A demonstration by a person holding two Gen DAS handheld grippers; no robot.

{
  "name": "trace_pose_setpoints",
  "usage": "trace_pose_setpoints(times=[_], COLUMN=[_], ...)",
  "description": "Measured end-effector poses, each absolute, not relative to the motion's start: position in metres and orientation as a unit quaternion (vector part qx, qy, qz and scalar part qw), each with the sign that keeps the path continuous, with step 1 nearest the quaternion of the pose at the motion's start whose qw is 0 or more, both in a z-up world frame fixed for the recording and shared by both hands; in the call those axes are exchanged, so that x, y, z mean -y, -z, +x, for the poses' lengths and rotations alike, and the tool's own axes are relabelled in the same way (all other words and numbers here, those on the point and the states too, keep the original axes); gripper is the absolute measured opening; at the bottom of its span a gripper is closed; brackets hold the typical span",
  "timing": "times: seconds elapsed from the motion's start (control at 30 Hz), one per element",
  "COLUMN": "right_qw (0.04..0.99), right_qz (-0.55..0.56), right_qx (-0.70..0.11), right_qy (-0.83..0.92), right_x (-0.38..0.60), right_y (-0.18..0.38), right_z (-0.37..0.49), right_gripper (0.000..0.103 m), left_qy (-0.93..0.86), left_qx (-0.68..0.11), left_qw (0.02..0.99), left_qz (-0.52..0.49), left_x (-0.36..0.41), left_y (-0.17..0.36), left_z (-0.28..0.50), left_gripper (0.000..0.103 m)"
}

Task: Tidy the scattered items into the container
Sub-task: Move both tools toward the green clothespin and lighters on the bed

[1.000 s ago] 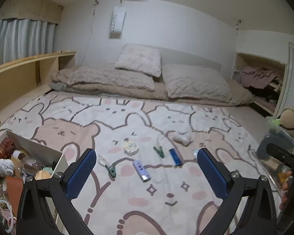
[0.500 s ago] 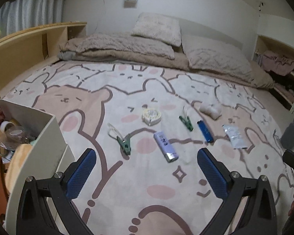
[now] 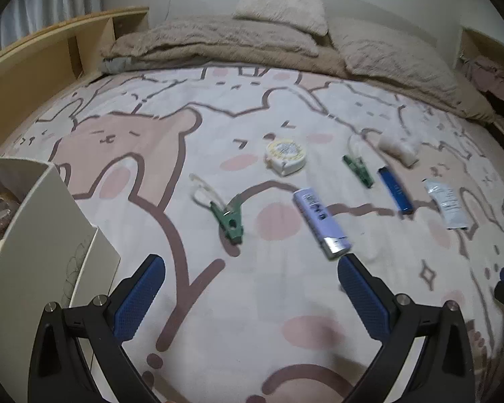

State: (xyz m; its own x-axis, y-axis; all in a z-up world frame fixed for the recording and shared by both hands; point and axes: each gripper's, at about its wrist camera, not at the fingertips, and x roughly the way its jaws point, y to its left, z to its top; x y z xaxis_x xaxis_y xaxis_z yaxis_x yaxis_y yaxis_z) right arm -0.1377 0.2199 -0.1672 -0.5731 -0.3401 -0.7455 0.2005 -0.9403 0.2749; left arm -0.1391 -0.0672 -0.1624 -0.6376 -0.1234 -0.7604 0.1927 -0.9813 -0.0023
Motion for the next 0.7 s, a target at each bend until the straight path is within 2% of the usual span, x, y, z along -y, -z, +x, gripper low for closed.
trace_pose_setpoints(times=[0.2,0.43,0.5,0.6,0.7], right_qw=[0.135,0.117,0.110,0.102,0.099], right_qz=[0.481,0.486,0.484,0.485,0.480], right_qx=[0.069,0.036,0.008,-0.036,-0.042], right_qy=[0.863,0.866,0.868,0.868,0.870], right_x=[-0.219,-0.215,-0.209,-0.200,-0.200], right_y=[0.188,0.195,0.198,0.204,0.206], right_z=[-0.144,-0.143,-0.141,-0.142,-0.141], right_gripper=[0.103,0.103,0.103,0.103,0.103], left_qy=[0.892,0.887,0.886,0.885,0.885], left_qx=[-0.031,-0.033,-0.037,-0.046,-0.049], left_qw=[0.109,0.120,0.119,0.119,0.120], left_qz=[0.438,0.445,0.447,0.448,0.448], left_x=[0.074,0.084,0.088,0.095,0.100], left_y=[0.181,0.192,0.194,0.196,0.199], left_z=[-0.154,-0.170,-0.175,-0.181,-0.186], left_gripper=[0.103,0.103,0.095,0.093,0.093])
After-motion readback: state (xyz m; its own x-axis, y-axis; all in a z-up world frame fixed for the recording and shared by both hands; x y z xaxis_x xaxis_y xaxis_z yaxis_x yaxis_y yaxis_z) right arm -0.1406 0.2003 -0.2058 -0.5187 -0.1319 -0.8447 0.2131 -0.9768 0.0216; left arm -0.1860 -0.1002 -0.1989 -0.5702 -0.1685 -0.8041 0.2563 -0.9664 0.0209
